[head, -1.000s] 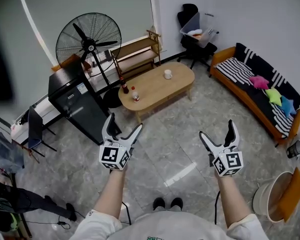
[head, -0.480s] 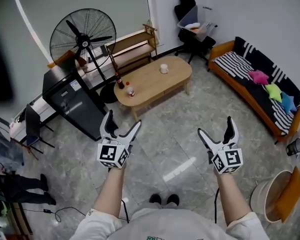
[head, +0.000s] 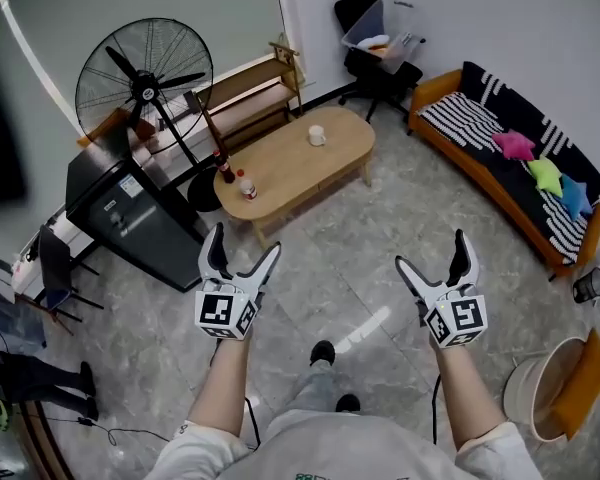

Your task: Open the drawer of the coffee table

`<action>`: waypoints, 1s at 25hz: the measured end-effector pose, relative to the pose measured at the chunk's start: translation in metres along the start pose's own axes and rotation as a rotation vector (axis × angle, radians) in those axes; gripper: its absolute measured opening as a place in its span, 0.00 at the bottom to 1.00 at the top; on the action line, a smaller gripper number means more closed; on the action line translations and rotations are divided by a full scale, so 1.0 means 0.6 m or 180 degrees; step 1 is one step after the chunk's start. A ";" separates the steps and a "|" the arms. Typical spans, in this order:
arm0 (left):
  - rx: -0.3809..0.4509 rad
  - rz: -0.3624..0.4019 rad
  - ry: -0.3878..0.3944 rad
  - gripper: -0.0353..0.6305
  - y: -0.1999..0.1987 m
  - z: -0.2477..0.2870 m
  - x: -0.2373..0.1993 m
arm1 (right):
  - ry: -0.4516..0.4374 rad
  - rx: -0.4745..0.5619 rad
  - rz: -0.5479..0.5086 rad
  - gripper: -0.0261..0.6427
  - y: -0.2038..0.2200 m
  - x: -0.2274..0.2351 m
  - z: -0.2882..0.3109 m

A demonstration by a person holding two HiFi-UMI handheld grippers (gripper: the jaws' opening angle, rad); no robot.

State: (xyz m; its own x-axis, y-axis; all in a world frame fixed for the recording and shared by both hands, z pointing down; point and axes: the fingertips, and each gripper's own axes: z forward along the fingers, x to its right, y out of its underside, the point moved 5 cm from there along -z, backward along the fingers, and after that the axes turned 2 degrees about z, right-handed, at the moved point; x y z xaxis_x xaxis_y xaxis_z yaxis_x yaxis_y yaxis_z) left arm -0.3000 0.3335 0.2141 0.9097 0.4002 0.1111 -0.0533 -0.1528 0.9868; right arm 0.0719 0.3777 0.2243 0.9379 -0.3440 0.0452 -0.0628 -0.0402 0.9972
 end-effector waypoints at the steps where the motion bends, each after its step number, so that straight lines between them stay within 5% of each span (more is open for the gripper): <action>1: 0.0006 -0.0011 0.0022 0.79 0.007 0.019 -0.007 | 0.0023 -0.0007 -0.0009 0.92 0.002 0.006 0.013; 14: 0.0038 -0.0113 0.0306 0.79 0.070 0.263 -0.147 | 0.0314 -0.0024 -0.0097 0.92 0.002 0.049 0.243; 25: 0.0083 -0.0112 0.0419 0.79 0.068 0.364 -0.157 | 0.0318 -0.0086 -0.0157 0.92 -0.004 0.088 0.310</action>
State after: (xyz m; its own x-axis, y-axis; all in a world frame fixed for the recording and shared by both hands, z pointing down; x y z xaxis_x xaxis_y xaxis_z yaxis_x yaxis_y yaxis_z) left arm -0.2976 0.0921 0.2181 0.8488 0.5206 0.0926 -0.0100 -0.1593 0.9872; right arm 0.0582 0.1851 0.2131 0.9690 -0.2470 0.0005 -0.0079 -0.0289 0.9996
